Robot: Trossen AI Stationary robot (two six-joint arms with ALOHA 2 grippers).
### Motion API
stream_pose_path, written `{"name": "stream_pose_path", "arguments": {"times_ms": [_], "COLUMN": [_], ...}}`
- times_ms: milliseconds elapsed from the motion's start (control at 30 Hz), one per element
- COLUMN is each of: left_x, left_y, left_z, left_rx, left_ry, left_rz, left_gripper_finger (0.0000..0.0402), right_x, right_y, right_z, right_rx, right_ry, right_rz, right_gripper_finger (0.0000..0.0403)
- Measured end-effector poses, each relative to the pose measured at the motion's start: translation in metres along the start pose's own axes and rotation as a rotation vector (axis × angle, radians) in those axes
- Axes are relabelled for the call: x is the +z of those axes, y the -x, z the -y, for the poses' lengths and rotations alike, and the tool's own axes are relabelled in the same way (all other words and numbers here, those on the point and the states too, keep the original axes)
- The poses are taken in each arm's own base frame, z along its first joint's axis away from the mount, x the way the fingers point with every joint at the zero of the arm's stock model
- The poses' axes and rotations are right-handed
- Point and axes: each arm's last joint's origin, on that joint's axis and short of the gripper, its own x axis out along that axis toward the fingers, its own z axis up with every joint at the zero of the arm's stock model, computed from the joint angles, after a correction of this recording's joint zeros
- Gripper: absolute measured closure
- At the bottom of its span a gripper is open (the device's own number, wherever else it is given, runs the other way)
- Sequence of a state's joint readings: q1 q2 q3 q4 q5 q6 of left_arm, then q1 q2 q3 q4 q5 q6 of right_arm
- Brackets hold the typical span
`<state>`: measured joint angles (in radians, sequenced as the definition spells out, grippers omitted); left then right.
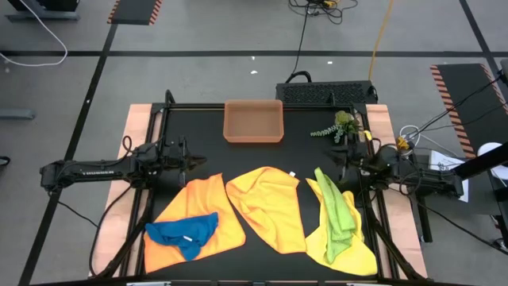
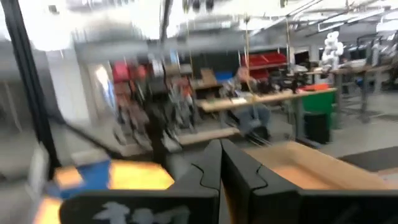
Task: Fold microfiber towels
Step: Fold the right orange towel
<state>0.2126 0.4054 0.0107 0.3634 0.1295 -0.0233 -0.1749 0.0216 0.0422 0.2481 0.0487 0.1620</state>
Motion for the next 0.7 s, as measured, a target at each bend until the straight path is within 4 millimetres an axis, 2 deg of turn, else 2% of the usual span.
{"name": "stream_pose_path", "arguments": {"times_ms": [67,200,367,467,700], "left_x": [0.000,0.000,0.000,0.000,0.000], "left_y": [0.000,0.000,0.000,0.000,0.000], "left_z": [0.000,0.000,0.000,0.000,0.000], "left_rx": [0.000,0.000,0.000,0.000,0.000], "left_ry": [0.000,0.000,0.000,0.000,0.000], "left_rz": [0.000,0.000,0.000,0.000,0.000], "left_gripper_finger": [0.0360,0.0360,0.0360,0.0360,0.0360], "right_x": [0.005,0.013,0.014,0.009,-0.010], "right_y": [0.000,0.001,-0.001,-0.006,-0.020], "right_z": [-0.001,0.001,0.001,0.000,0.000], "right_rx": [0.006,-0.066,-0.076,-0.028,-0.059], "right_ry": [-0.092,-0.123,-0.232,-0.277,-0.295], "right_rz": [0.050,0.146,0.166,0.104,-0.067], "right_gripper_finger": [0.0403,0.0403,0.0403,0.0403,0.0403]}}
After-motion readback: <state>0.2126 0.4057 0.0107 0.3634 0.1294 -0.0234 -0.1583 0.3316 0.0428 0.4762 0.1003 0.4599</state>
